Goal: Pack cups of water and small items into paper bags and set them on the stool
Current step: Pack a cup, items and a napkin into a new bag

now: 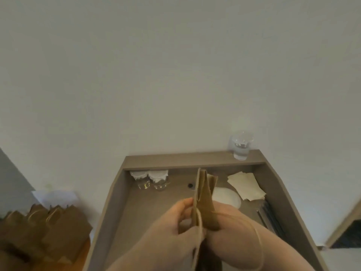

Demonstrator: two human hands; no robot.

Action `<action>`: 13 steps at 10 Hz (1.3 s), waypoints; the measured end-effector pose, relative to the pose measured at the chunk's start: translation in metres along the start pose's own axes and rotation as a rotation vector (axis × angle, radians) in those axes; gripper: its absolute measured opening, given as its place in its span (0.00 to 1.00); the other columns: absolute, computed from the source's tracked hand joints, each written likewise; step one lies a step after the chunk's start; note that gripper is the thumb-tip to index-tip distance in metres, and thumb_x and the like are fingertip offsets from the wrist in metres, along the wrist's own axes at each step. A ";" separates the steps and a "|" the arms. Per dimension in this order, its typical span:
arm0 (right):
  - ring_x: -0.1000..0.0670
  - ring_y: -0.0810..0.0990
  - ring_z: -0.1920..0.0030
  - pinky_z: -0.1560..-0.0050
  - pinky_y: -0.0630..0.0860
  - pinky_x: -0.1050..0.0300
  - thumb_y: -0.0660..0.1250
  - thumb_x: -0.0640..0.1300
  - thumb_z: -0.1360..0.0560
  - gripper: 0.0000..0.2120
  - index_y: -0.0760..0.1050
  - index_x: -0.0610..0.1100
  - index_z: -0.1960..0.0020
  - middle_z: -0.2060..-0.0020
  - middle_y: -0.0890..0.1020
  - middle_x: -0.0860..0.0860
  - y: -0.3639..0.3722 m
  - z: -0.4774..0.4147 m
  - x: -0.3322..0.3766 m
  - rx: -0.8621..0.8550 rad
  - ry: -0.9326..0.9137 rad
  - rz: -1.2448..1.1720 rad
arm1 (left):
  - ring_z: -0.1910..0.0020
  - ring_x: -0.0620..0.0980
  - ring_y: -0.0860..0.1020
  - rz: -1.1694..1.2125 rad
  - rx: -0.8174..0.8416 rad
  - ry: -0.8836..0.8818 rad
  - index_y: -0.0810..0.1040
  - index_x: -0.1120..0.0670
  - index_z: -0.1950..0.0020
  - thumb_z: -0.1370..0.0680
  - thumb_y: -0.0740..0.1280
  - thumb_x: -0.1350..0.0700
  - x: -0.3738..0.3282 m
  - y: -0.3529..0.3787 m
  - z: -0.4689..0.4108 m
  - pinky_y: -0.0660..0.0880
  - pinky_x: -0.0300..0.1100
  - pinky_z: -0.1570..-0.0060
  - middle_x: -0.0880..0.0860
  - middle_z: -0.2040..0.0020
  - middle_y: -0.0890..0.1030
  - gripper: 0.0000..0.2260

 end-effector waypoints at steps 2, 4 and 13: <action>0.52 0.82 0.43 0.38 0.76 0.60 0.60 0.49 0.14 0.14 0.81 0.45 0.38 0.44 0.83 0.50 -0.012 -0.004 0.014 -0.076 0.108 0.363 | 0.48 0.35 0.76 -0.265 -0.156 0.013 0.80 0.49 0.36 0.17 0.64 0.54 0.002 -0.023 -0.027 0.64 0.17 0.54 0.38 0.49 0.77 0.11; 0.54 0.78 0.66 0.67 0.69 0.65 0.60 0.54 0.17 0.19 0.71 0.49 0.64 0.67 0.78 0.52 -0.042 -0.004 0.018 -0.347 0.249 0.449 | 0.45 0.38 0.78 -0.210 -0.231 0.054 0.73 0.38 0.41 0.16 0.62 0.53 0.034 -0.073 -0.052 0.70 0.33 0.43 0.35 0.49 0.79 0.08; 0.47 0.85 0.55 0.50 0.83 0.55 0.71 0.42 0.21 0.10 0.80 0.52 0.59 0.58 0.84 0.49 -0.007 -0.120 0.019 0.162 0.541 0.541 | 0.62 0.42 0.76 -0.170 0.211 0.303 0.84 0.36 0.41 0.24 0.74 0.47 0.099 -0.179 -0.009 0.73 0.34 0.57 0.45 0.54 0.75 0.12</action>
Point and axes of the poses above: each hand's wrist, its own z-axis away from the middle knuckle, its own y-axis out of the palm, x = y × z, the point moved 7 cm from there along -z, towards the middle knuckle
